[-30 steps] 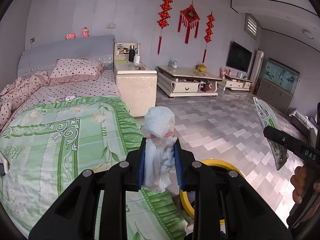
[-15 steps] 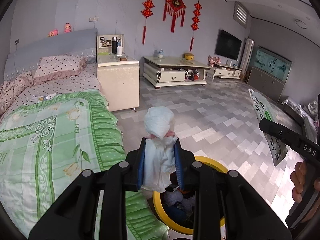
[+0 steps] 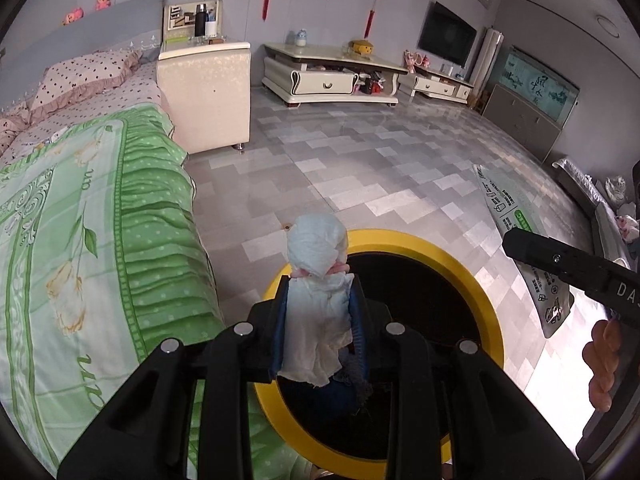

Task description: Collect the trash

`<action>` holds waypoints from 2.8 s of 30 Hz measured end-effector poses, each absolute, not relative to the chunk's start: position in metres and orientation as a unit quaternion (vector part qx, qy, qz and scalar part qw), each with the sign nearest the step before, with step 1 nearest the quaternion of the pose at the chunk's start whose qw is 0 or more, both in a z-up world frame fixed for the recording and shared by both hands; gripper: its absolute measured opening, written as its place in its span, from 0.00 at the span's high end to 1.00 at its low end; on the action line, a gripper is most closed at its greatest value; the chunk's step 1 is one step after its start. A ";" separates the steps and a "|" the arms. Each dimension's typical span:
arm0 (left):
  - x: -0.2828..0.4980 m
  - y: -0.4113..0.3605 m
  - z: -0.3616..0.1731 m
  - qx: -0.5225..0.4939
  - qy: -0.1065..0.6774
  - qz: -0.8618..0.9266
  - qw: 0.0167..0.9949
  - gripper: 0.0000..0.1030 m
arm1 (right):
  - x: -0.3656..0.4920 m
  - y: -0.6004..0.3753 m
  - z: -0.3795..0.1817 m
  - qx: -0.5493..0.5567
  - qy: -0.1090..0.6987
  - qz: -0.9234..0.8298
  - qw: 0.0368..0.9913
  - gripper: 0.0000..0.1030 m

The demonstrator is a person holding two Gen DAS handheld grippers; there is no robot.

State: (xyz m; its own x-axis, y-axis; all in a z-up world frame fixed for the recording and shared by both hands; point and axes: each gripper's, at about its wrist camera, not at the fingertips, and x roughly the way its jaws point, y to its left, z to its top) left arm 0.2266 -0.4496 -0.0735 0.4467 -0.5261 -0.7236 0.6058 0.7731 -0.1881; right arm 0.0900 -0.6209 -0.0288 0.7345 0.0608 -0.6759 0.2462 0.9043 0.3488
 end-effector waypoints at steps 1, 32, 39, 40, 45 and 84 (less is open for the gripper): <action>0.229 -0.451 -0.080 0.047 0.413 -0.333 0.847 0.74 | 0.091 -0.622 -0.032 0.215 0.364 -0.052 0.905 0.78; 0.225 -0.345 -0.048 -0.005 0.387 -0.281 0.878 0.40 | 0.091 -0.576 -0.016 0.190 0.353 -0.053 0.914 0.56; 0.223 -0.282 -0.036 -0.019 0.375 -0.240 0.895 0.40 | 0.107 -0.524 -0.005 0.171 0.356 -0.014 0.919 0.56; 0.223 -0.272 -0.035 -0.022 0.374 -0.234 0.897 0.40 | 0.109 -0.515 -0.004 0.168 0.356 -0.008 0.919 0.56; 0.219 -0.219 -0.034 -0.034 0.370 -0.197 0.907 0.40 | 0.124 -0.471 -0.001 0.151 0.360 0.022 0.920 0.56; 0.172 0.007 -0.096 -0.074 0.307 0.003 0.949 0.08 | 0.166 -0.281 -0.056 0.070 0.315 0.059 0.945 0.08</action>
